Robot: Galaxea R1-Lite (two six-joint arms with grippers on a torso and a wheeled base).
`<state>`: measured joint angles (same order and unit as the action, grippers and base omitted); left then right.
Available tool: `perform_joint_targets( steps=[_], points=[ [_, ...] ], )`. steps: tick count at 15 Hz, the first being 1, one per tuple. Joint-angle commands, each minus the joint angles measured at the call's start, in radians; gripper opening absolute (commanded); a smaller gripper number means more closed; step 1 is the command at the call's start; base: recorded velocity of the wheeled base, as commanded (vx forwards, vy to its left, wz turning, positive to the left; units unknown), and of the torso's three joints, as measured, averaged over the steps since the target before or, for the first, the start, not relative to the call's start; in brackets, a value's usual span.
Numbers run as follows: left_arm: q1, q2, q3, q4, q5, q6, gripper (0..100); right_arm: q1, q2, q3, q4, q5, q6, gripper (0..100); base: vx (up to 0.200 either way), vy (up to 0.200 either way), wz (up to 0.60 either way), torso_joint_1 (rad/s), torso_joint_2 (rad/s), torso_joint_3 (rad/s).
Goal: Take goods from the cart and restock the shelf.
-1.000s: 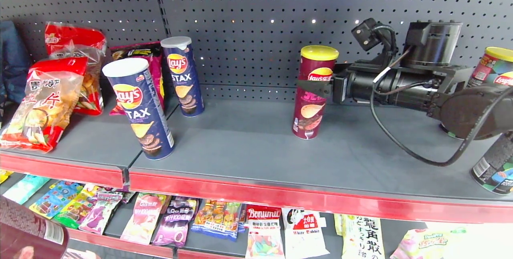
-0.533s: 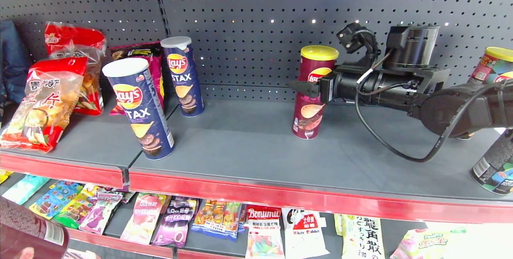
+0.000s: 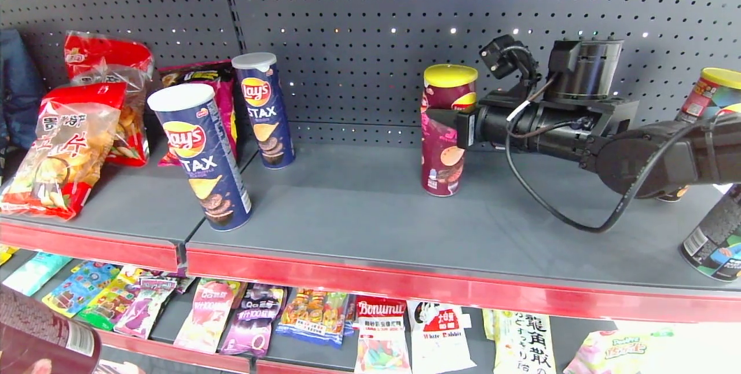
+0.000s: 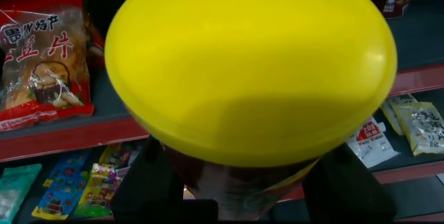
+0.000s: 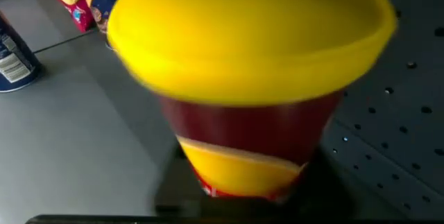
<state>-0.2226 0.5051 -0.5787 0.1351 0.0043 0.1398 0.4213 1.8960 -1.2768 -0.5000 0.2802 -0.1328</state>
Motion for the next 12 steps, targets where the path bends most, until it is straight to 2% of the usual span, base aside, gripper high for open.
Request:
perform_joint_targets(
  steps=[1,5,9,12],
  points=[
    [0.000,0.003,0.003,0.000,-0.003,0.000,0,0.030,-0.031,0.004,0.003,-0.052,-0.001,0,0.000,0.000,0.00,0.000,0.00,0.000],
    [0.000,0.004,0.005,0.001,-0.007,0.000,0,0.157,-0.112,0.027,0.001,-0.383,0.007,0,0.000,0.000,0.00,0.000,0.00,0.000],
    [0.000,-0.003,0.023,0.001,-0.009,0.000,0,0.208,-0.207,0.097,0.000,-0.587,0.019,0,0.000,0.000,0.00,0.000,0.00,0.000],
    [0.000,-0.003,0.030,0.000,-0.020,0.000,0,0.249,-0.275,0.182,0.000,-0.704,0.091,0,0.000,0.000,0.00,0.000,0.00,0.000]
  ],
)
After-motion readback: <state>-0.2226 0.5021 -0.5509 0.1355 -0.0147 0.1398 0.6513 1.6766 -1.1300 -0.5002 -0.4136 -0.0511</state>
